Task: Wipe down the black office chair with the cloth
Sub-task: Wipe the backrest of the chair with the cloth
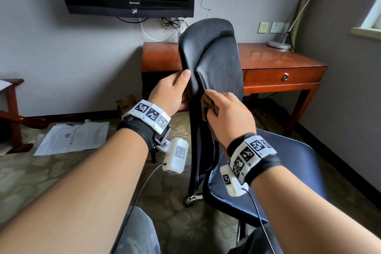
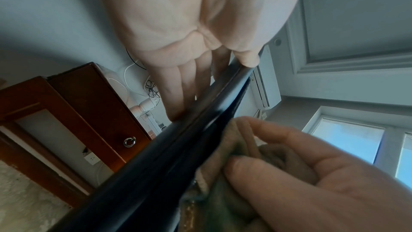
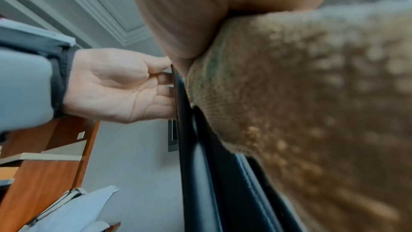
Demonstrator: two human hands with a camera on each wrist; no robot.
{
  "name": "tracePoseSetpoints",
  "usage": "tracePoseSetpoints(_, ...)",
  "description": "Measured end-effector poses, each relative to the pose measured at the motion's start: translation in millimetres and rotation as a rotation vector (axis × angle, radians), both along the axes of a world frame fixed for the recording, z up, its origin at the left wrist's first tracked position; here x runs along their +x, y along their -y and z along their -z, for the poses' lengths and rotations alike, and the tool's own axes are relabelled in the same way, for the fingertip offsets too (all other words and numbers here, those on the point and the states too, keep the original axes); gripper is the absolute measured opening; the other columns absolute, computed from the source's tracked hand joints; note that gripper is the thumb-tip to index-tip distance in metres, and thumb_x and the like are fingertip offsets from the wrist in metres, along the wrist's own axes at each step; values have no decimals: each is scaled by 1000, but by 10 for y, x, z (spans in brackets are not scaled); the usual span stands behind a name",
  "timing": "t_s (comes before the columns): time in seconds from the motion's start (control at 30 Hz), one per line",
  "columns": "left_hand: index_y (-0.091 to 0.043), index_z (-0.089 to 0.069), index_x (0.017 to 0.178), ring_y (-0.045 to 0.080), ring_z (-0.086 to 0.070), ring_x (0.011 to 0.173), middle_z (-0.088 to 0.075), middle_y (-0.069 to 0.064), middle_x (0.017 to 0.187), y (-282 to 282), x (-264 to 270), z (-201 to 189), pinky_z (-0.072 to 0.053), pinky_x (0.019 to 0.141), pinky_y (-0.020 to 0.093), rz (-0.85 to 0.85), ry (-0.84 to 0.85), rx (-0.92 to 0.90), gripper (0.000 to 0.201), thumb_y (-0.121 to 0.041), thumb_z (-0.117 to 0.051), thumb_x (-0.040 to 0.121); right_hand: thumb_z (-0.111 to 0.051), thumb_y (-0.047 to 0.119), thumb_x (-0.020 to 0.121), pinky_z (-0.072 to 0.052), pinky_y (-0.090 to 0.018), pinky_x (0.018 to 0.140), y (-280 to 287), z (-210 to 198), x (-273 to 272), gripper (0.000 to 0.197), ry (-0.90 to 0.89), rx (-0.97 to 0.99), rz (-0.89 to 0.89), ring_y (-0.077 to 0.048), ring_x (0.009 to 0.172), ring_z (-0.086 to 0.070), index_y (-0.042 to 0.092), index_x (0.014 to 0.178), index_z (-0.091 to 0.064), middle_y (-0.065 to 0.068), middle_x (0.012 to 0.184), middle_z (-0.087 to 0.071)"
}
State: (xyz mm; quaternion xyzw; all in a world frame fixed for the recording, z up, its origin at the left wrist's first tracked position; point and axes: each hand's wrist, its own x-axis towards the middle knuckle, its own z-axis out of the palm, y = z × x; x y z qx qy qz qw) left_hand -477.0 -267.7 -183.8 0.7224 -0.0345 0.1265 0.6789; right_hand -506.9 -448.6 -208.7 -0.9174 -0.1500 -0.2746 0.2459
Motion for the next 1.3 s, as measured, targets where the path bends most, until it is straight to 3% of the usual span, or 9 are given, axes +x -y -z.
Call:
tracePoseSetpoints(0.13, -36, -75, 114, 30, -77, 103, -77, 10, 118, 35, -45, -15, -63, 89, 56, 41, -25, -104, 33, -59, -61, 94, -62, 29, 88, -44, -38, 92, 119, 39, -50, 37, 1, -7, 38, -31, 104, -58, 39, 123, -67, 6, 102, -71)
tracePoseSetpoints(0.27, -35, -73, 114, 29, -77, 104, -78, 6, 117, 46, -85, 0, -63, 90, 55, 75, -40, -139, 22, -48, -58, 104, -62, 25, 91, -47, -29, 87, 184, 103, -83, 31, -128, 101, -77, -25, 102, -65, 32, 121, -70, -1, 104, -72)
tracePoseSetpoints(0.47, -38, -74, 120, 31, -77, 105, -79, 2, 114, 39, -85, 36, -62, 91, 57, 63, -22, -67, 53, -74, -64, 81, -62, 22, 95, -36, -17, 87, 103, 18, -169, 37, -118, 192, -157, -13, 105, -60, 32, 129, -69, 5, 109, -61)
tracePoseSetpoints(0.67, -48, -71, 122, 26, -73, 114, -77, -10, 119, 7, -59, 111, -55, 103, 57, 16, 23, 32, 71, -95, -59, 70, -68, 24, 87, -45, -23, 62, 32, -141, -129, 32, -99, 461, -112, -6, 64, -59, 35, 115, -58, 6, 70, -64)
tracePoseSetpoints(0.8, -45, -76, 112, 37, -75, 109, -77, 8, 117, 72, -197, 20, -61, 92, 58, 36, 4, -38, 46, -78, -67, 81, -72, 25, 84, -51, -26, 69, 62, -176, 71, 6, -108, 525, -60, -5, 71, -62, 30, 87, -71, 5, 76, -69)
tracePoseSetpoints(0.93, -33, -75, 116, 33, -75, 109, -78, 7, 116, 104, -236, 3, -64, 85, 46, 69, -22, -154, 25, -49, -63, 102, -74, 29, 84, -55, -36, 89, 52, -110, 153, 7, -116, 534, -2, -17, 91, -67, 29, 90, -79, 0, 94, -72)
tracePoseSetpoints(1.07, -30, -73, 127, 27, -76, 107, -78, 4, 117, 113, -250, 25, -64, 88, 50, 64, -30, -163, 38, -53, -65, 99, -70, 29, 91, -51, -28, 97, 30, -112, 90, 19, -76, 453, 20, -11, 103, -67, 28, 107, -80, 7, 107, -75)
tracePoseSetpoints(1.17, -27, -72, 129, 28, -77, 103, -79, 4, 114, 108, -266, 16, -64, 86, 52, 63, -15, -140, 40, -53, -65, 99, -69, 28, 90, -50, -19, 90, 72, -124, 61, 30, -73, 499, 8, -1, 94, -67, 34, 119, -75, 17, 99, -74)
tracePoseSetpoints(1.3, -32, -73, 126, 29, -78, 102, -79, 7, 112, 100, -277, 34, -65, 85, 53, 54, -6, -100, 44, -60, -65, 93, -67, 23, 89, -55, -30, 91, 46, -174, 116, 23, -63, 535, 1, -8, 95, -68, 34, 106, -78, 12, 99, -74)
